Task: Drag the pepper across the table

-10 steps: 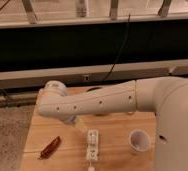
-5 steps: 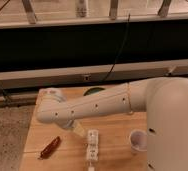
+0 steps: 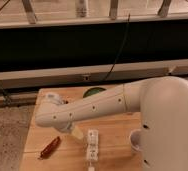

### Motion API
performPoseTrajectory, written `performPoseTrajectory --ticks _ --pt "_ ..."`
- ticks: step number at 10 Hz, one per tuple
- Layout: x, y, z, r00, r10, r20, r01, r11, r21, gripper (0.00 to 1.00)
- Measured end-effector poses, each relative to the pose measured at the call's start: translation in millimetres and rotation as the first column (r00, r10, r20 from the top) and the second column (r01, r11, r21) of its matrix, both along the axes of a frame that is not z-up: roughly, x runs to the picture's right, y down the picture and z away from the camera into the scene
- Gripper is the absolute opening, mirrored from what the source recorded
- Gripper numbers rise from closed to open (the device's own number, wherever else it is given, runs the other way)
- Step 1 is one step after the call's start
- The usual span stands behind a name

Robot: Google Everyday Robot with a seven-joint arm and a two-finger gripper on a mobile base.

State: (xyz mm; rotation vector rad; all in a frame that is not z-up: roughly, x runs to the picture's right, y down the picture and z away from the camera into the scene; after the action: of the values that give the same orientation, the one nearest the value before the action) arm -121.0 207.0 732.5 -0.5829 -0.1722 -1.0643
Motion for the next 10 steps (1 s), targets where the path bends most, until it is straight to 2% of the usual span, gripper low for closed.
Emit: performPoseTrajectory --ticks 8,10 --pt "-22 31 27.6 0.996 -0.022 0.085 0.029 0.9967 -0.077 0.80" --pt "-28 36 32.9 0.994 -0.033 0.107 0.041 0.9958 -0.082 0.80"
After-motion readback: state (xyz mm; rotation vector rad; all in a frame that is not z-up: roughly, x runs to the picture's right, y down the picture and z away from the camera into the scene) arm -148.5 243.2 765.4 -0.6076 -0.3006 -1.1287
